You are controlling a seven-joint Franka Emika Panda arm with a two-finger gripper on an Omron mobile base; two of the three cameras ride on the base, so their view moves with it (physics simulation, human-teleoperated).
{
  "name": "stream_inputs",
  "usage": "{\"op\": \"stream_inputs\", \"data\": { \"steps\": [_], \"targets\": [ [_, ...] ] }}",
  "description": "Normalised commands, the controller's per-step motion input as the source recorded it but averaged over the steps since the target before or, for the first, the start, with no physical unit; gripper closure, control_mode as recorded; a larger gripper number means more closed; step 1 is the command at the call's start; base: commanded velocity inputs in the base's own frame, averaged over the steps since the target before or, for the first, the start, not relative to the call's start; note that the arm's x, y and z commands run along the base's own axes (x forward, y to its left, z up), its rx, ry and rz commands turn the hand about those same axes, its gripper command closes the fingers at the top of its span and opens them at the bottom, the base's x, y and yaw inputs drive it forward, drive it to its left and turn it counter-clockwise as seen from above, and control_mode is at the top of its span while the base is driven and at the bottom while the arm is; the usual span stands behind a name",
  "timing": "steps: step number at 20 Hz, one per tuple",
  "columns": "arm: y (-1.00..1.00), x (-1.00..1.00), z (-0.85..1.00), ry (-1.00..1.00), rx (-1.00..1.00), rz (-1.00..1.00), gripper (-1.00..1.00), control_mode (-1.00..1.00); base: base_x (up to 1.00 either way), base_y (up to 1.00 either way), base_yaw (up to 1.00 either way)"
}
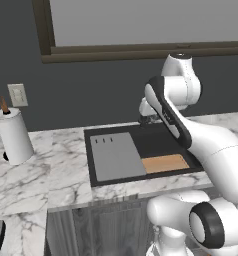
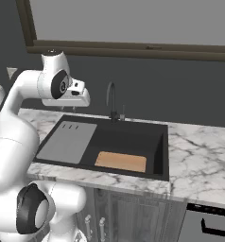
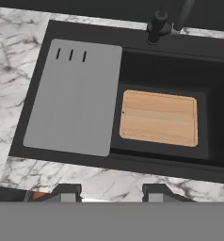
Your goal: Turn on the sink faucet with hot water and rinse the cutting board for ten seconds, then turn off the faucet. Push the cutting board to reach the water if necessary.
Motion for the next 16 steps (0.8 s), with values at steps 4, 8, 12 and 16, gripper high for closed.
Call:
{"op": "stream_inputs", "data": {
  "steps": [4, 8, 12, 16],
  "targets": [
    [-0.09, 0.00, 0.00, -0.02, 0.00, 0.00, -1.00, -1.00, 0.00, 0.00, 0.00],
    [-0.34, 0.00, 0.00, -0.03, 0.01, 0.01, -1.00, -1.00, 0.00, 0.00, 0.00],
    [-0.43, 0.01, 0.00, -0.07, 0.01, 0.01, -1.00, -1.00, 0.00, 0.00, 0.00],
    [-0.44, 0.00, -0.01, -0.12, 0.04, 0.01, -1.00, -1.00, 0.00, 0.00, 0.00]
  ]
}}
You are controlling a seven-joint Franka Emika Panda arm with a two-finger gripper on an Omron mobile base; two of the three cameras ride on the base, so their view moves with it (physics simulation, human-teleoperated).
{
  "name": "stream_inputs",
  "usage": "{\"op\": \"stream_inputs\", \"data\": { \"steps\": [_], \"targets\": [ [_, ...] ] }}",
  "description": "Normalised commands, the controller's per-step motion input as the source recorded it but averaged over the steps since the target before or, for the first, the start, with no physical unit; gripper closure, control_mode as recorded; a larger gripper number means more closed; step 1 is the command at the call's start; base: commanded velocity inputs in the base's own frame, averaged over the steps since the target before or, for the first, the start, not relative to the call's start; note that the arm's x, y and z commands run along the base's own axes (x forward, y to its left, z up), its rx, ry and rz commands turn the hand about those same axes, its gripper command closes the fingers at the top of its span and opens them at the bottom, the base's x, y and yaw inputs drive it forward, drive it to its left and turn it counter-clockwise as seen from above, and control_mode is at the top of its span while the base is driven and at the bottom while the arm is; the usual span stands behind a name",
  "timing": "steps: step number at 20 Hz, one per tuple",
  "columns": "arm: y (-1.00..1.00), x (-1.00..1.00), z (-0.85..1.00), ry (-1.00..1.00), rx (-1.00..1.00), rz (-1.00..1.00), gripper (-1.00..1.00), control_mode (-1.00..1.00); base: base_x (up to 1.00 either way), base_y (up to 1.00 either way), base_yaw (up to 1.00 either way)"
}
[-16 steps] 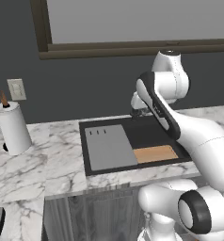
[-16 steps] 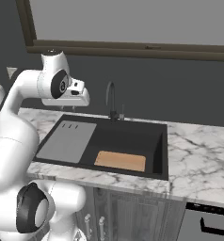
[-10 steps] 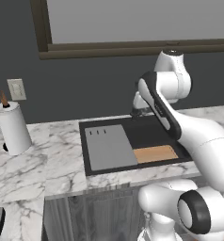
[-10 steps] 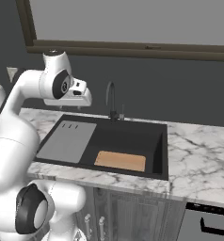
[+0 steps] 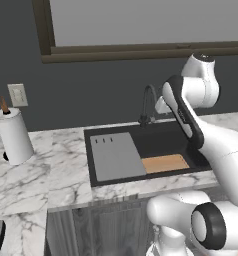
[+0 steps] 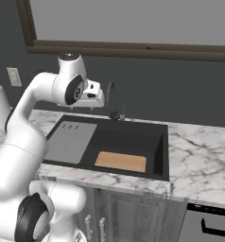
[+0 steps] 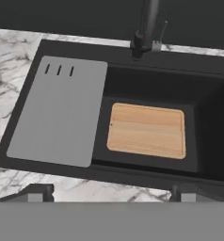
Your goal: Turn on the sink faucet with hot water and rinse the cutting board for ten seconds, then turn off the faucet. Push the cutting board to reach the water if necessary.
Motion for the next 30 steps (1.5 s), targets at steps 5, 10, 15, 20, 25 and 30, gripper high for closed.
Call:
{"op": "stream_inputs", "data": {
  "steps": [5, 10, 15, 20, 25, 30],
  "targets": [
    [-0.46, 0.00, 0.00, -0.14, 0.06, 0.02, -1.00, -1.00, 0.00, 0.00, 0.00],
    [-0.45, 0.00, -0.04, -0.17, 0.07, 0.02, -1.00, -1.00, 0.00, 0.00, 0.00],
    [-0.29, 0.01, -0.06, -0.16, 0.06, 0.00, -1.00, -1.00, 0.00, 0.00, 0.00],
    [-0.25, 0.05, -0.01, -0.15, 0.06, 0.00, -1.00, -1.00, 0.00, 0.00, 0.00],
    [-0.27, 0.18, 0.00, -0.13, 0.07, 0.00, -1.00, -1.00, 0.00, 0.00, 0.00],
    [-0.31, 0.21, 0.00, -0.11, 0.09, 0.00, -1.00, -1.00, 0.00, 0.00, 0.00]
  ]
}}
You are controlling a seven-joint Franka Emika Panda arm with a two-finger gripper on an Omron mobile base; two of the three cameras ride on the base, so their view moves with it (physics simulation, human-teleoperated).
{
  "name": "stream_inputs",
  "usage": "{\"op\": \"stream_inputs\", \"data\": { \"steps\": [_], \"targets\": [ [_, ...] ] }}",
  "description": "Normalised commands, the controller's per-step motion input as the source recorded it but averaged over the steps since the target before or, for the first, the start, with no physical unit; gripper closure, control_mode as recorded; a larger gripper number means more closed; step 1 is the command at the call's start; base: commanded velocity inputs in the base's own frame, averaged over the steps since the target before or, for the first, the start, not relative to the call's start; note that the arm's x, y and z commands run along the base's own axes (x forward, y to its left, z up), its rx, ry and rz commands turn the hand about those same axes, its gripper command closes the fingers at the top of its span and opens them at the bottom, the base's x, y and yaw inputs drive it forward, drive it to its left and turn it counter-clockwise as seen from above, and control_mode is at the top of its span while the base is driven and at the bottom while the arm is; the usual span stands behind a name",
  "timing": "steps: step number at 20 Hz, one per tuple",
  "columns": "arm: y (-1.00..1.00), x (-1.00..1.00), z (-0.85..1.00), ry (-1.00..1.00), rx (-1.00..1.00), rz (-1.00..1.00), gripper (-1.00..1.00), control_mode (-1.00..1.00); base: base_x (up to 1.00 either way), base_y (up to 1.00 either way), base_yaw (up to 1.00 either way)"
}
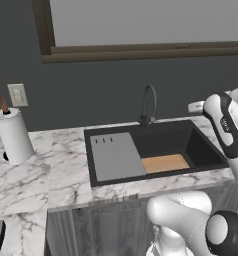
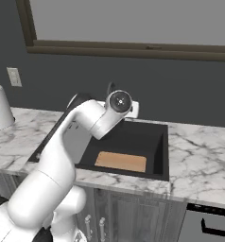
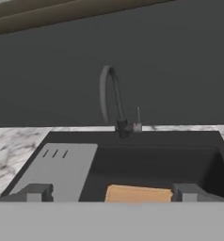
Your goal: Turn on the sink faucet with hot water and rinse the cutting board for ten seconds, then turn off the faucet. Push the cutting board to reach the water if necessary.
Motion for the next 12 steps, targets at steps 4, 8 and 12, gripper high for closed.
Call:
{"op": "stream_inputs", "data": {
  "steps": [4, 8, 12],
  "targets": [
    [-0.33, 0.23, 0.00, -0.09, 0.09, 0.00, -1.00, -1.00, 0.00, 0.00, 0.00],
    [-0.35, 0.19, 0.00, -0.09, 0.10, 0.00, -1.00, -1.00, 0.00, 0.00, 0.00],
    [-0.35, 0.18, 0.00, -0.05, 0.09, 0.00, -1.00, -1.00, 0.00, 0.00, 0.00]
  ]
}}
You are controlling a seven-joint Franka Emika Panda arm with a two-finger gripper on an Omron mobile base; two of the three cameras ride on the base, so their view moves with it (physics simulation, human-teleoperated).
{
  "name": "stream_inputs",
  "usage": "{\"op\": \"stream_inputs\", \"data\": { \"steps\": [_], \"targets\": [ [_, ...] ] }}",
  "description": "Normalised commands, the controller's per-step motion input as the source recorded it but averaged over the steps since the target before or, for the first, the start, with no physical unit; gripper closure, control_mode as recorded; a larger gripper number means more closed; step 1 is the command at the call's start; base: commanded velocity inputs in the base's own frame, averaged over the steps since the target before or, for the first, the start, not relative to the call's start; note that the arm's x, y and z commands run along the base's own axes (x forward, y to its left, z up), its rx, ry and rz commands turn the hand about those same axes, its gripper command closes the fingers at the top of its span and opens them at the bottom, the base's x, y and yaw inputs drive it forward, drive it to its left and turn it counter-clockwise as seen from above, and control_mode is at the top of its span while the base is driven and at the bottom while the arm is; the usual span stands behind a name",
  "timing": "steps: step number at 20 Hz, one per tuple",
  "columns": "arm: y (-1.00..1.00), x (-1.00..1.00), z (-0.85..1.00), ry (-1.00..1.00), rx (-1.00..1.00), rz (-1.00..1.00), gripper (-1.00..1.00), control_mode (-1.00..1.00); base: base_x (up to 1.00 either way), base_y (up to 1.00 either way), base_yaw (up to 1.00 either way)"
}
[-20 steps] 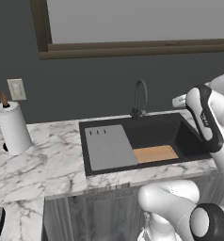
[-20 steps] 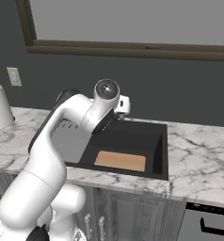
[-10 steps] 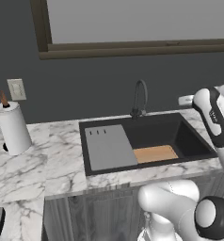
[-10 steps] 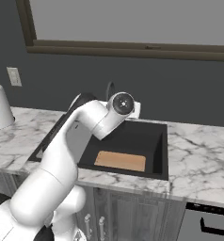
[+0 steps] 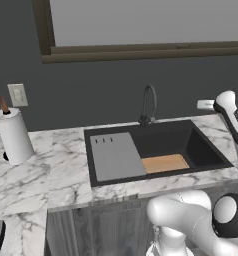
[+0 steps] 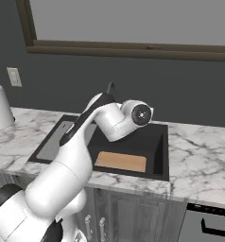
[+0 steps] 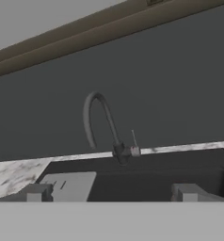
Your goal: Turn on the sink faucet with hot water and rinse the cutting board for ten seconds, then turn off the faucet. Push the cutting board to reach the water if necessary.
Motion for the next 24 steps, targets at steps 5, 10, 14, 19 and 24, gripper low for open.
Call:
{"op": "stream_inputs", "data": {
  "steps": [5, 10, 14, 19, 24],
  "targets": [
    [-0.21, 0.18, -0.02, -0.06, 0.05, 0.00, -1.00, -1.00, 0.00, 0.00, 0.00],
    [-0.14, 0.16, -0.15, -0.04, 0.01, 0.00, -1.00, -1.00, 0.00, 0.00, 0.00],
    [-0.01, 0.18, -0.19, -0.04, 0.00, 0.00, -1.00, -1.00, 0.00, 0.00, 0.00],
    [0.00, 0.15, -0.25, -0.05, 0.00, 0.00, -1.00, -1.00, 0.00, 0.00, 0.00],
    [0.00, 0.14, -0.20, -0.03, 0.00, 0.00, -1.00, -1.00, 0.00, 0.00, 0.00]
  ]
}}
